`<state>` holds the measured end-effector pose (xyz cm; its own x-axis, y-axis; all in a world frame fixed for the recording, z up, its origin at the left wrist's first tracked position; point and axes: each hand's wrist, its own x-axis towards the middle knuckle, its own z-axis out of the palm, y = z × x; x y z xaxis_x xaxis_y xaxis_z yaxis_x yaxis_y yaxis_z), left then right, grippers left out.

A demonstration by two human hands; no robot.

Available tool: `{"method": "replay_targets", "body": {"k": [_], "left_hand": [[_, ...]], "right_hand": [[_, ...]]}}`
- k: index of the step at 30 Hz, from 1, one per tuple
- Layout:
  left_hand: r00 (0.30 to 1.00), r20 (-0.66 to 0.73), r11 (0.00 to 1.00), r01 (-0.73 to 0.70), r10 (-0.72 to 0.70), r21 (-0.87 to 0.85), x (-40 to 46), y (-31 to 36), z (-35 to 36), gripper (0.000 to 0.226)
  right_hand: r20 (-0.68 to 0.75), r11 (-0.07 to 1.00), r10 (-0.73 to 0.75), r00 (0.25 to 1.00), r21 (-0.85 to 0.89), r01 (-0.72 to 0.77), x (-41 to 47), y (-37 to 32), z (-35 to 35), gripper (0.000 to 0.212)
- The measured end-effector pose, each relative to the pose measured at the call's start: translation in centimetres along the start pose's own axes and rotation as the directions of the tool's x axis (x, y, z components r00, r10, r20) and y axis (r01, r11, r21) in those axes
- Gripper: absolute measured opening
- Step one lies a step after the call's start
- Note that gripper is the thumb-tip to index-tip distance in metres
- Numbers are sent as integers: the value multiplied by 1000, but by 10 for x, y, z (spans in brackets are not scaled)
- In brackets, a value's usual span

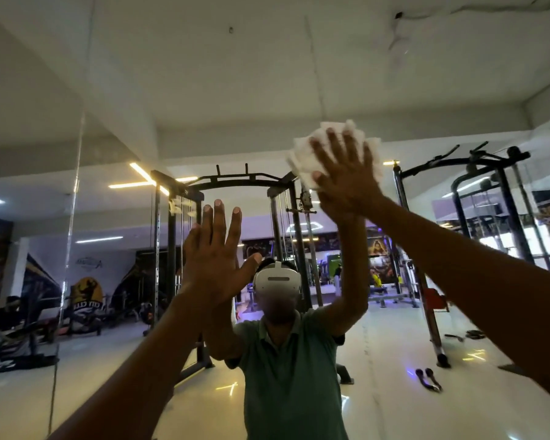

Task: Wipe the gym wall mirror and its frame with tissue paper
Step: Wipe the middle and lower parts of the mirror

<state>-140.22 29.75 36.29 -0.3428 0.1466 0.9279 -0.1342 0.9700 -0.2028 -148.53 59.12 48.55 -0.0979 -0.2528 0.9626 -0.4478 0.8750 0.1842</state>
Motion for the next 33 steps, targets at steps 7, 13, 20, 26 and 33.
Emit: {"method": "replay_targets", "body": {"k": [7, 13, 20, 26, 33], "left_hand": [[1000, -10, 1000, 23, -23, 14, 2, 6, 6, 97], [995, 99, 1000, 11, -12, 12, 0, 4, -14, 97], [995, 25, 994, 92, -93, 60, -67, -26, -8, 95], [997, 7, 996, 79, -79, 39, -93, -46, 10, 94], [996, 48, 996, 76, -78, 43, -92, -51, 9, 99]], "right_hand": [[-61, 951, 309, 949, 3, -310, 9, -33, 1, 75], [-24, 997, -68, 997, -22, 68, 9, -124, 13, 70], [6, 998, -62, 998, 14, 62, -43, -23, 9, 75], [-69, 986, 168, 983, -1, -168, -26, -71, 15, 74], [-54, 977, -211, 976, -24, 210, -6, -209, 39, 74]]}}
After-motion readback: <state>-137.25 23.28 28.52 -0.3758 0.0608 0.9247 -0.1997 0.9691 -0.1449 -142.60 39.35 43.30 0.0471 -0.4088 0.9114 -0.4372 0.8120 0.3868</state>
